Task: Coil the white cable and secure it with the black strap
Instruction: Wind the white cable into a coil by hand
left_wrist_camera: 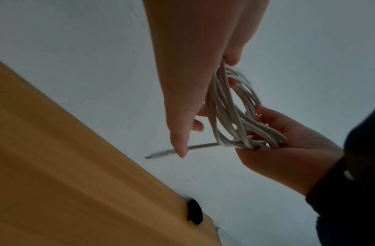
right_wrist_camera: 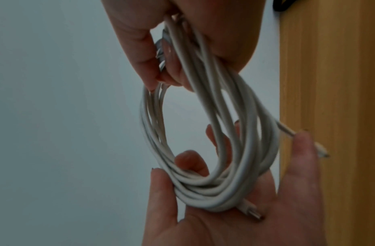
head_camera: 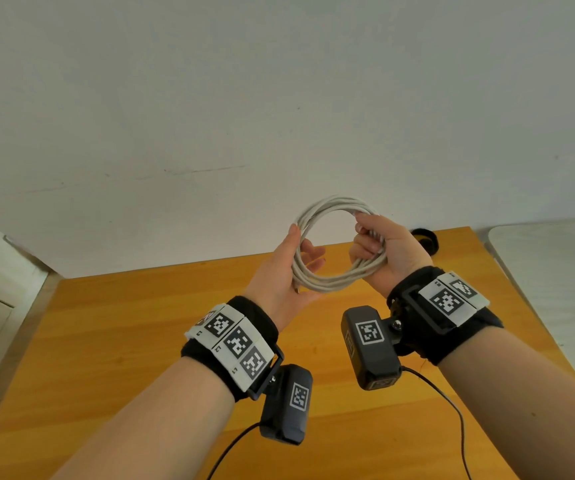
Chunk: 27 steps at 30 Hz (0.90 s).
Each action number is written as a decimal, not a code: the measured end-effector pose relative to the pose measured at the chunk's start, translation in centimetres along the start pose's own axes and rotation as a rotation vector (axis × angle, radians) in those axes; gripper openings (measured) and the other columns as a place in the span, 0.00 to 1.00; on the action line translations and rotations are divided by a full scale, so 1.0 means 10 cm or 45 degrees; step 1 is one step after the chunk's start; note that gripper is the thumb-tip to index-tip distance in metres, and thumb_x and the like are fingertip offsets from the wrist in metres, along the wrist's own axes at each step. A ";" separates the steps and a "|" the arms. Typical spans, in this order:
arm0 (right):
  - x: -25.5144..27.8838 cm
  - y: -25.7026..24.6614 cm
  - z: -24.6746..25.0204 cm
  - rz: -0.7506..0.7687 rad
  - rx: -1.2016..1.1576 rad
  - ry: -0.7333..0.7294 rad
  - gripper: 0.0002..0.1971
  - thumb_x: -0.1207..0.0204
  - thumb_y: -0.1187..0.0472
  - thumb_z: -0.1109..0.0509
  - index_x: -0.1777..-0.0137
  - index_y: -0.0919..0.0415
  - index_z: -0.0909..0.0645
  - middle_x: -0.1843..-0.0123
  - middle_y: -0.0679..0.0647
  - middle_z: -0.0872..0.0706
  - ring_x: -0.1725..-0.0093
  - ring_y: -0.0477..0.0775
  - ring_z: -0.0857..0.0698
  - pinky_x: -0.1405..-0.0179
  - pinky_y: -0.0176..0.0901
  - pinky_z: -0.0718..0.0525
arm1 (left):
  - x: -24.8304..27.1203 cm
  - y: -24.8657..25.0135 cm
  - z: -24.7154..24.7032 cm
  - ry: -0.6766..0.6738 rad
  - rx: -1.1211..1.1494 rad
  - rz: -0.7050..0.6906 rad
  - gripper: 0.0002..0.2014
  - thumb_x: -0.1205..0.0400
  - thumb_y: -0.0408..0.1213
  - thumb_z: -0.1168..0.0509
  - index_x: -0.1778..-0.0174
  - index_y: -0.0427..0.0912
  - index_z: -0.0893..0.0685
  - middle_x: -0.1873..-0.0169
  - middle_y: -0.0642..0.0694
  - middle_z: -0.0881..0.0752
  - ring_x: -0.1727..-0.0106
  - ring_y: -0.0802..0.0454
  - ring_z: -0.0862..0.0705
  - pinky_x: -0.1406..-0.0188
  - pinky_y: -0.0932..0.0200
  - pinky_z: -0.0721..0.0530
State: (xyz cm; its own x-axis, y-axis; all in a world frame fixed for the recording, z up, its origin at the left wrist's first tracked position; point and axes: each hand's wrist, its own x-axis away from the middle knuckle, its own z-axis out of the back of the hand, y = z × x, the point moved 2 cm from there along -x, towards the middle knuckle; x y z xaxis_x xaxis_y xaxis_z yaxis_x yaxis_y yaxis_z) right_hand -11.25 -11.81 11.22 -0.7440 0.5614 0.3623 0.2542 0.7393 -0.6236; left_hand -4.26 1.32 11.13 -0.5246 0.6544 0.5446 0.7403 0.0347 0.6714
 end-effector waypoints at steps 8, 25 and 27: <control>0.03 0.08 0.00 -0.026 -0.030 0.037 0.05 0.22 0.68 0.37 0.60 0.61 0.23 0.72 0.49 0.28 0.85 0.42 0.35 0.85 0.31 0.35 | -0.05 0.03 -0.07 0.162 -0.247 -0.279 0.16 0.15 0.50 0.44 0.58 0.44 0.19 0.59 0.50 0.25 0.54 0.57 0.24 0.35 0.54 0.24; 0.10 0.35 0.13 -0.161 0.033 0.076 0.04 0.22 0.67 0.35 0.58 0.63 0.24 0.72 0.54 0.23 0.80 0.47 0.26 0.80 0.37 0.24 | -0.02 0.12 -0.02 0.132 -0.489 -0.512 0.11 0.15 0.48 0.44 0.44 0.49 0.21 0.54 0.42 0.13 0.77 0.58 0.25 0.70 0.57 0.21; 0.16 0.37 0.15 -0.182 0.228 0.083 0.01 0.22 0.67 0.34 0.54 0.64 0.21 0.69 0.56 0.19 0.74 0.51 0.20 0.70 0.42 0.19 | -0.02 0.14 0.03 0.106 -0.641 -0.559 0.14 0.15 0.49 0.43 0.35 0.55 0.26 0.53 0.43 0.11 0.80 0.59 0.30 0.72 0.59 0.25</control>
State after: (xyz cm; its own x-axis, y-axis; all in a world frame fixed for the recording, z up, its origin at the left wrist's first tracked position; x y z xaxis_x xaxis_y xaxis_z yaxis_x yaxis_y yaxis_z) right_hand -12.43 -8.75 8.47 -0.7214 0.4833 0.4960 0.0312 0.7382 -0.6739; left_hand -2.97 1.42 11.84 -0.7779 0.5986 0.1912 0.1753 -0.0855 0.9808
